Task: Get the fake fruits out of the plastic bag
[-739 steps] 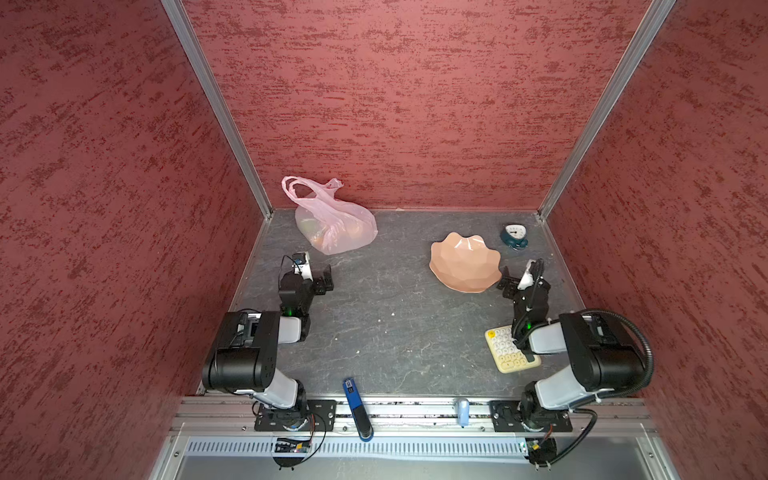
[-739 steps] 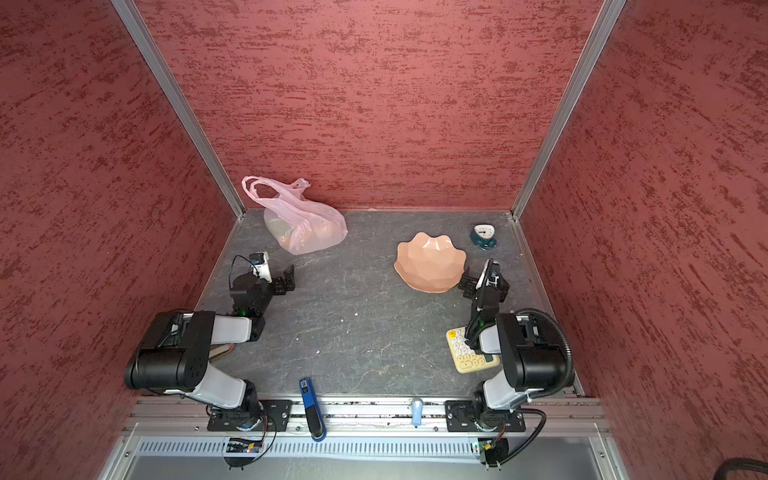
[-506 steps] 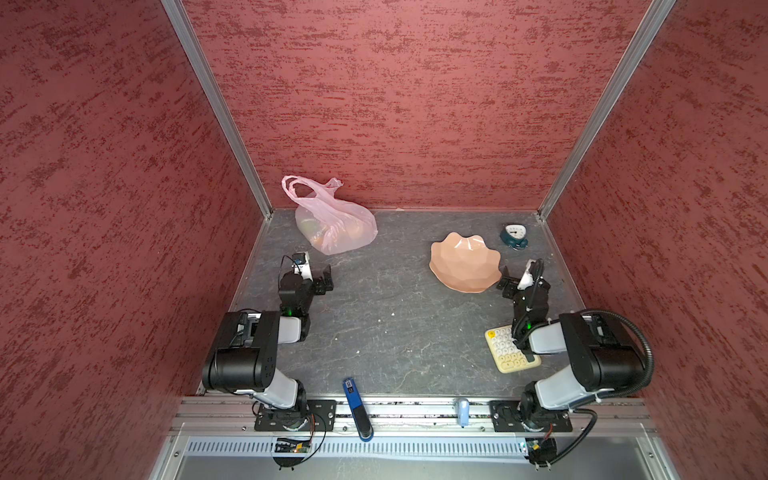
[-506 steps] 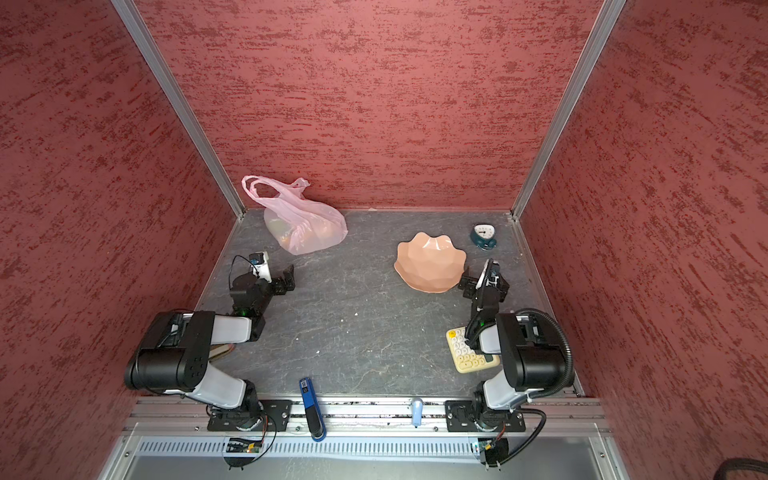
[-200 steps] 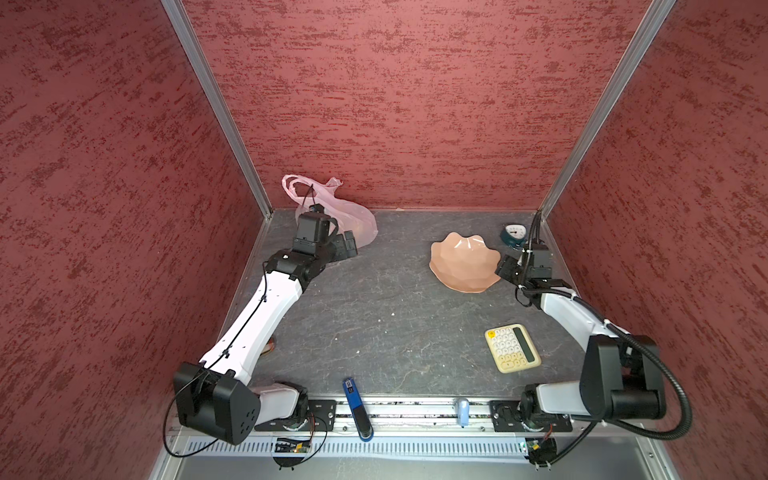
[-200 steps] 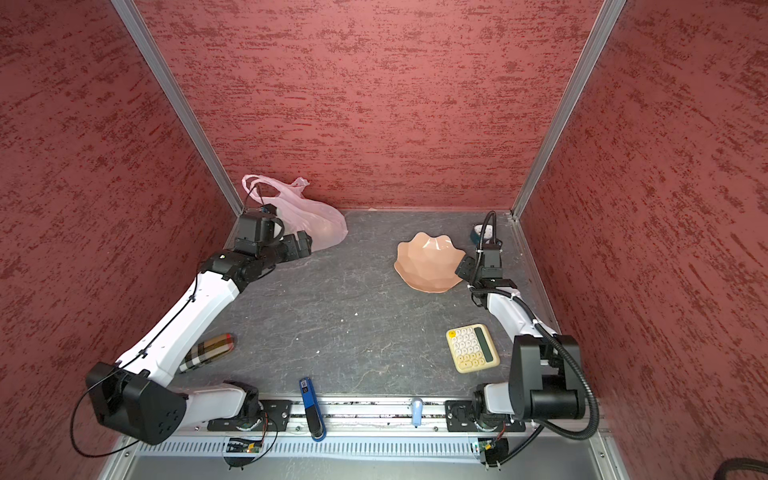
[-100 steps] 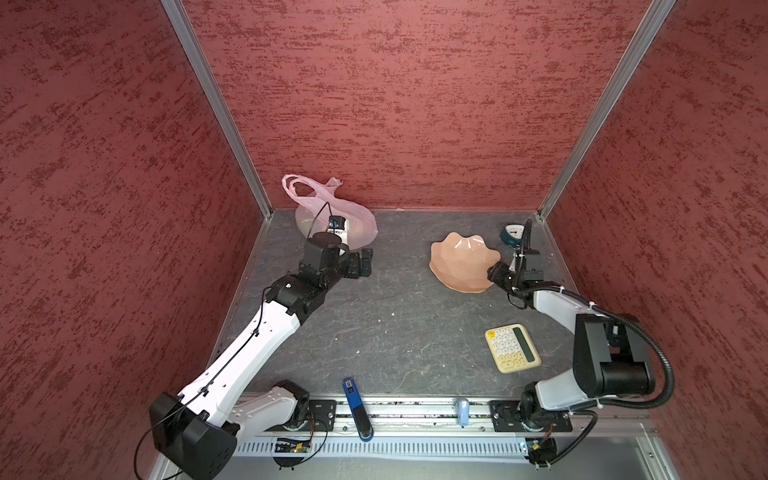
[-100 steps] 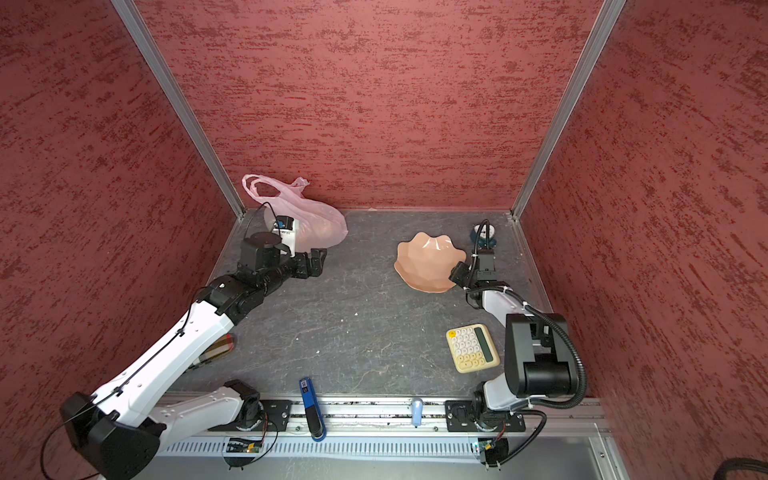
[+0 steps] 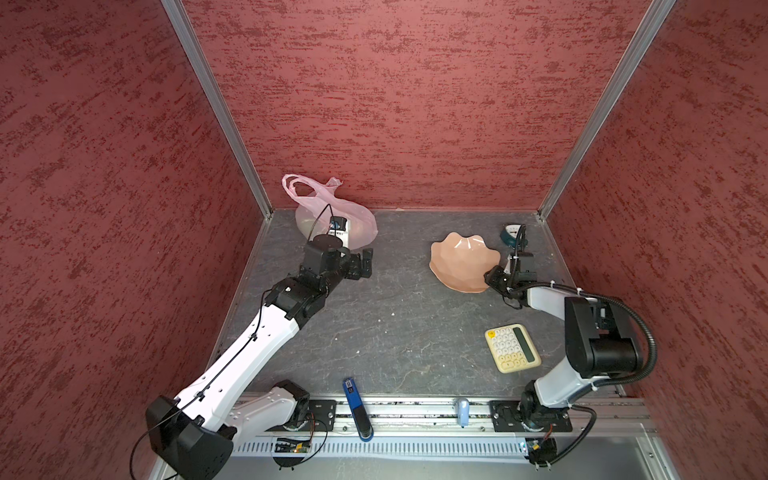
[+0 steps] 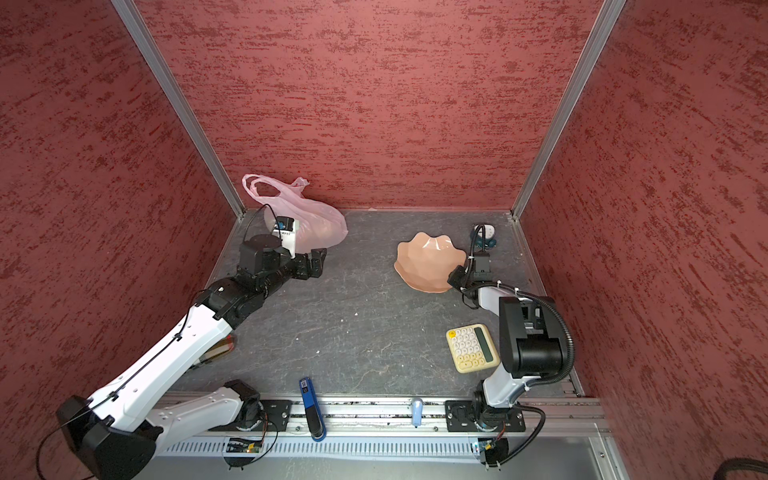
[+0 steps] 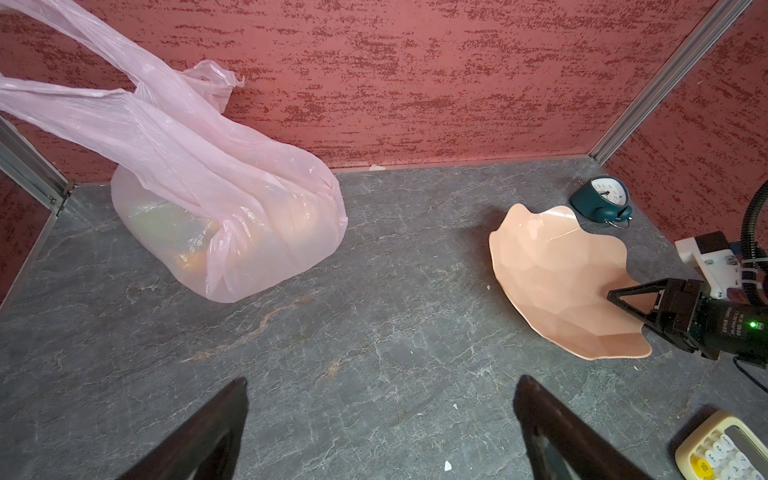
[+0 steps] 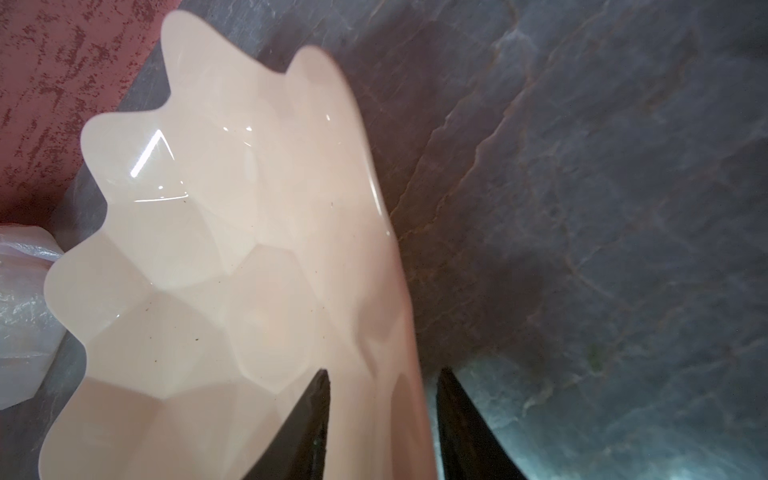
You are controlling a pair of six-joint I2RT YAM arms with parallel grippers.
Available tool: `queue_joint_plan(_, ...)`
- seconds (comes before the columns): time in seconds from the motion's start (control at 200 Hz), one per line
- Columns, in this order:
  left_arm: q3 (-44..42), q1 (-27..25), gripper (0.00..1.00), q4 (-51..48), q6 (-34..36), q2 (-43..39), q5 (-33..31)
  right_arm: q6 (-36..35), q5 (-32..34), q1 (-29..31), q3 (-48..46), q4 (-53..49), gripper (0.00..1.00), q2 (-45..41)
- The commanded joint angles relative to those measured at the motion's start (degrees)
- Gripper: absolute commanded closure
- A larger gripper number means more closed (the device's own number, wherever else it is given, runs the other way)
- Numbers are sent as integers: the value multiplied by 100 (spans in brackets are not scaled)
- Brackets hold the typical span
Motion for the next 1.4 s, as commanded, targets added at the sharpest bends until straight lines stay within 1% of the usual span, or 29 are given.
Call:
queue_joint_plan(0.0,-60,-28,1,127,90,-32,-95,74,-190,-15,190,257,60,120)
queue_joint_plan(0.055,-60,-27,1,129,81,-25,-95,79,-228,-8,223,271,64,192)
queue_joint_plan(0.105,-60,-31,1,124,84,-10,-95,66,-301,-12,255,303,71,246)
queue_joint_plan(0.291,-64,-34,1,128,80,-1,-139,-26,-510,-6,344,335,86,334)
queue_joint_plan(0.446,-57,-27,1,127,32,-23,-222,-274,-641,41,456,20,92,220)
queue_joint_plan(0.531,-35,-19,1,83,5,-32,-339,-478,-641,103,530,-311,93,118)
queue_joint_plan(0.706,-11,116,1,-8,-171,-58,-553,-705,-1035,392,392,-827,95,-171)
queue_joint_plan(0.806,-2,242,1,-43,-290,-58,-535,-636,-1290,614,103,-874,95,-409)
queue_joint_plan(0.947,-6,389,1,-42,-394,-58,-495,-310,-1685,1004,-491,-826,95,-914)
queue_joint_plan(1.132,-3,589,0,-51,-509,-28,-414,152,-1609,1597,-1184,-1006,95,-1797)
queue_joint_plan(1.222,-6,729,1,-51,-595,-8,-302,278,-1412,1881,-1312,-1250,95,-2164)
queue_joint_plan(1.312,-2,860,1,-54,-671,3,-190,387,-1241,2018,-1428,-1350,94,-2424)
queue_joint_plan(1.398,1,945,1,-45,-717,16,-103,428,-1129,2042,-1558,-1252,94,-2479)
